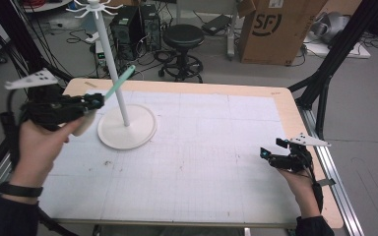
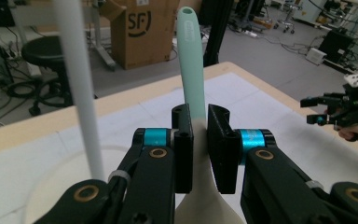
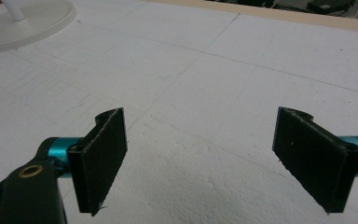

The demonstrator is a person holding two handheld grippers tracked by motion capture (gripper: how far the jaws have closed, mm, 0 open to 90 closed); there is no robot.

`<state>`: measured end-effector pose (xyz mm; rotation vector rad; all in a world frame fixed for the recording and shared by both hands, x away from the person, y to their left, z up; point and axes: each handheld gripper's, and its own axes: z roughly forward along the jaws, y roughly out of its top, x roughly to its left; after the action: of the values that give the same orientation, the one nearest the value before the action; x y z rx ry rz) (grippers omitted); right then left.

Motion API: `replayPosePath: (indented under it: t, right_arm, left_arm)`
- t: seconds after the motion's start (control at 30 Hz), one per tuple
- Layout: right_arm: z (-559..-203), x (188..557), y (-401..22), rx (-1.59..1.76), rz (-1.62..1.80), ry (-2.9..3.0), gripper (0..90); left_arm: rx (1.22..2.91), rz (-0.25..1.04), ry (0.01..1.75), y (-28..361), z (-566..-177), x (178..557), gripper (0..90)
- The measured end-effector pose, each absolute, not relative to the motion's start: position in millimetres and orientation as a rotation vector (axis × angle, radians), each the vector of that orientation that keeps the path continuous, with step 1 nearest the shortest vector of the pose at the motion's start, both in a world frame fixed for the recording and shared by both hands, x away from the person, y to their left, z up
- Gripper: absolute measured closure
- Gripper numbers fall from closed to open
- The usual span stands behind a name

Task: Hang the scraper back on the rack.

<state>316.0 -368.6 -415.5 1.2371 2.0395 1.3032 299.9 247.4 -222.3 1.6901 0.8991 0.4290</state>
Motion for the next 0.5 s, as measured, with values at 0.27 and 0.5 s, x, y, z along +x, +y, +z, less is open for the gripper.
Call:
replayPosePath:
  t: [0.27, 0.5]
  right_arm:
    - [-416, 317, -369, 1.237, 1.302, 2.043, 17.2]
    - [-416, 317, -369, 1.245, 1.303, 2.043, 17.2]
  left_arm:
    - [1.674, 0.457, 0.904, 282, -177, 295, 81.0]
    - [1.662, 0.501, 0.892, 300, -145, 287, 80.9]
